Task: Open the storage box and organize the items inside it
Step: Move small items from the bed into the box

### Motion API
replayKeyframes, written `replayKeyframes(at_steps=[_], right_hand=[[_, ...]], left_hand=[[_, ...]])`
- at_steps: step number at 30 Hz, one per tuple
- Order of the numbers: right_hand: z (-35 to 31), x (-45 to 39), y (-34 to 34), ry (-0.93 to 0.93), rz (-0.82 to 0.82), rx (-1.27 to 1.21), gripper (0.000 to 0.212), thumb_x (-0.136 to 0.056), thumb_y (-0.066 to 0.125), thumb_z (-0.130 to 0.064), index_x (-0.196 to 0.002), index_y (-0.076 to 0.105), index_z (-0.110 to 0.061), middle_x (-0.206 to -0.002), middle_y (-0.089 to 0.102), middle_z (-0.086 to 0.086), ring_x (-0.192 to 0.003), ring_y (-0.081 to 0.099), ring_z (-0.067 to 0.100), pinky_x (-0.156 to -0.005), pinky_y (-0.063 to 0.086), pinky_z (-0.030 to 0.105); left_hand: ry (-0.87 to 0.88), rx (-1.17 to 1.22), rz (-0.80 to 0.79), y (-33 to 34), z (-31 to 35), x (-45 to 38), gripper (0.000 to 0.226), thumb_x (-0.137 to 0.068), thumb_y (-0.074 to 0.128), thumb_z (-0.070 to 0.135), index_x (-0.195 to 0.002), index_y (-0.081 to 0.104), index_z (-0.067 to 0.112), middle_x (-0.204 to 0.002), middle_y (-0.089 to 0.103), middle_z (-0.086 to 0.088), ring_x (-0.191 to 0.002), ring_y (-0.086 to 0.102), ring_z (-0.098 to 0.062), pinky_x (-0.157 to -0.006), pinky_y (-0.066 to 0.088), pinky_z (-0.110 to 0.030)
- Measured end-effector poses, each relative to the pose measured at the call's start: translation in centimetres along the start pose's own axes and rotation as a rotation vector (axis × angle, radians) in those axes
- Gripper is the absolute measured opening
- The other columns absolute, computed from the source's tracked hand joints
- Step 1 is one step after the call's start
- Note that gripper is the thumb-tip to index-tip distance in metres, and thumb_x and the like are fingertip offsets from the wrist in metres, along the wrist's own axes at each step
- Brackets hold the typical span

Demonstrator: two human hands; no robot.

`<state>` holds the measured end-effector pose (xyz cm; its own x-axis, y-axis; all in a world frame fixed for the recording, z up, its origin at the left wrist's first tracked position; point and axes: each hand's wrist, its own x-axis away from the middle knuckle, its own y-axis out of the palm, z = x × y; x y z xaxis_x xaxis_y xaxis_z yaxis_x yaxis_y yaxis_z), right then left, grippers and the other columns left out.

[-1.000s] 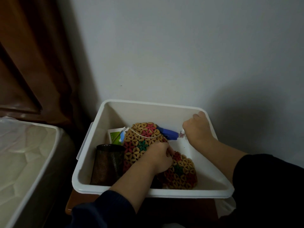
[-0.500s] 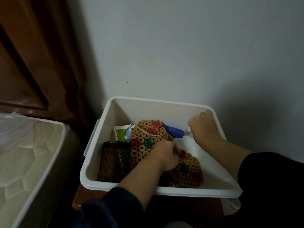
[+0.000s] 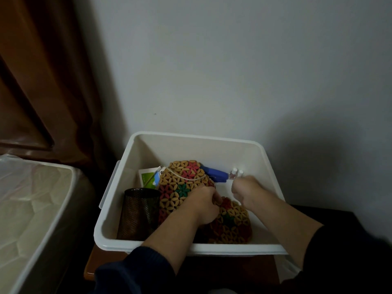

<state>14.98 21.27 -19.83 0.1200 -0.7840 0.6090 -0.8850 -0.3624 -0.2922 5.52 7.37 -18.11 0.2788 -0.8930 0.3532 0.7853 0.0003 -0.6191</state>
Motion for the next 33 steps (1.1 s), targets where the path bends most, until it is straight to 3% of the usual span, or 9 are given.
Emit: replayKeyframes(at_steps=[3, 6, 11, 15, 22, 25, 27, 30, 33], right_hand=[[-0.1, -0.4, 0.8, 0.039, -0.01, -0.259, 0.036, -0.105, 0.046, 0.003, -0.138, 0.059, -0.001, -0.119, 0.062, 0.004, -0.083, 0.053, 0.013, -0.089, 0.046, 0.029], [-0.1, -0.6, 1.3, 0.066, -0.004, -0.41, 0.036, -0.105, 0.045, 0.006, -0.136, 0.061, -0.002, -0.118, 0.061, 0.001, -0.087, 0.054, 0.011, -0.069, 0.042, 0.022], [-0.3, -1.5, 1.4, 0.112, -0.044, -0.729, 0.041, -0.106, 0.031, 0.014, -0.126, 0.059, -0.008, -0.124, 0.06, 0.003, -0.096, 0.059, 0.005, -0.065, 0.045, 0.019], [0.0, -1.8, 1.5, 0.091, -0.002, -0.583, 0.04, -0.104, 0.035, 0.013, -0.126, 0.064, -0.003, -0.118, 0.061, 0.004, -0.069, 0.047, 0.004, -0.058, 0.041, 0.022], [-0.2, -1.5, 1.1, 0.048, 0.012, -0.429, 0.034, -0.098, 0.045, 0.012, -0.12, 0.068, 0.0, -0.118, 0.062, 0.009, -0.078, 0.049, 0.012, -0.063, 0.039, 0.02], [-0.7, -0.4, -0.1, 0.062, -0.029, -0.3, 0.018, -0.095, 0.053, 0.004, -0.103, 0.065, -0.006, -0.097, 0.054, 0.01, -0.062, 0.038, 0.015, -0.062, 0.039, 0.026], [-1.9, 1.0, -1.2, 0.017, -0.085, -0.26, 0.009, -0.098, 0.055, -0.005, -0.093, 0.061, -0.009, -0.082, 0.054, 0.007, -0.065, 0.047, 0.018, -0.068, 0.047, 0.029], [-4.7, 4.1, -2.9, -0.174, -0.128, -0.194, 0.015, -0.106, 0.051, -0.022, -0.103, 0.064, -0.015, -0.096, 0.067, 0.002, -0.085, 0.062, 0.022, -0.072, 0.053, 0.033], [-7.1, 8.4, -3.9, -0.488, -0.039, -0.067, 0.021, -0.102, 0.051, -0.026, -0.086, 0.057, -0.015, -0.084, 0.058, 0.005, -0.073, 0.053, 0.023, -0.065, 0.043, 0.033]], left_hand=[[0.001, -0.002, 0.001, 0.0, 0.0, 0.0, 0.034, -0.097, 0.058, 0.005, -0.126, 0.071, 0.018, -0.141, 0.053, -0.004, -0.127, 0.055, -0.023, -0.11, 0.051, -0.038], [0.002, -0.007, 0.003, 0.1, 0.0, -0.1, 0.034, -0.097, 0.058, 0.004, -0.125, 0.071, 0.018, -0.141, 0.052, -0.005, -0.128, 0.055, -0.023, -0.11, 0.05, -0.039], [-0.003, -0.009, -0.003, 0.0, 0.0, -0.1, 0.036, -0.097, 0.059, 0.004, -0.127, 0.071, 0.019, -0.142, 0.051, -0.004, -0.13, 0.054, -0.023, -0.112, 0.049, -0.038], [0.004, -0.011, -0.012, 0.0, 0.1, -0.1, 0.036, -0.097, 0.059, 0.004, -0.128, 0.07, 0.018, -0.143, 0.051, -0.004, -0.13, 0.054, -0.023, -0.112, 0.05, -0.038], [0.034, 0.011, 0.021, 0.3, -0.4, -0.5, 0.032, -0.098, 0.059, 0.006, -0.125, 0.072, 0.018, -0.136, 0.057, -0.002, -0.124, 0.058, -0.02, -0.108, 0.052, -0.034], [0.075, 0.107, 0.148, 0.3, 0.0, -0.3, 0.017, -0.103, 0.06, 0.017, -0.115, 0.072, 0.016, -0.119, 0.067, -0.001, -0.108, 0.064, -0.014, -0.1, 0.054, -0.031], [0.106, 0.205, 0.29, -0.2, 0.7, 0.2, 0.016, -0.105, 0.058, 0.026, -0.104, 0.07, 0.015, -0.101, 0.072, -0.001, -0.09, 0.068, -0.014, -0.089, 0.058, -0.035], [0.164, 0.293, 0.518, -1.8, 1.7, 1.9, 0.026, -0.106, 0.055, 0.032, -0.085, 0.063, 0.019, -0.077, 0.07, 0.002, -0.067, 0.064, -0.008, -0.068, 0.053, -0.029], [0.194, 0.311, 0.721, -4.3, 1.9, 4.9, 0.043, -0.106, 0.051, 0.035, -0.065, 0.048, 0.02, -0.058, 0.057, 0.003, -0.054, 0.052, -0.008, -0.055, 0.042, -0.03]])
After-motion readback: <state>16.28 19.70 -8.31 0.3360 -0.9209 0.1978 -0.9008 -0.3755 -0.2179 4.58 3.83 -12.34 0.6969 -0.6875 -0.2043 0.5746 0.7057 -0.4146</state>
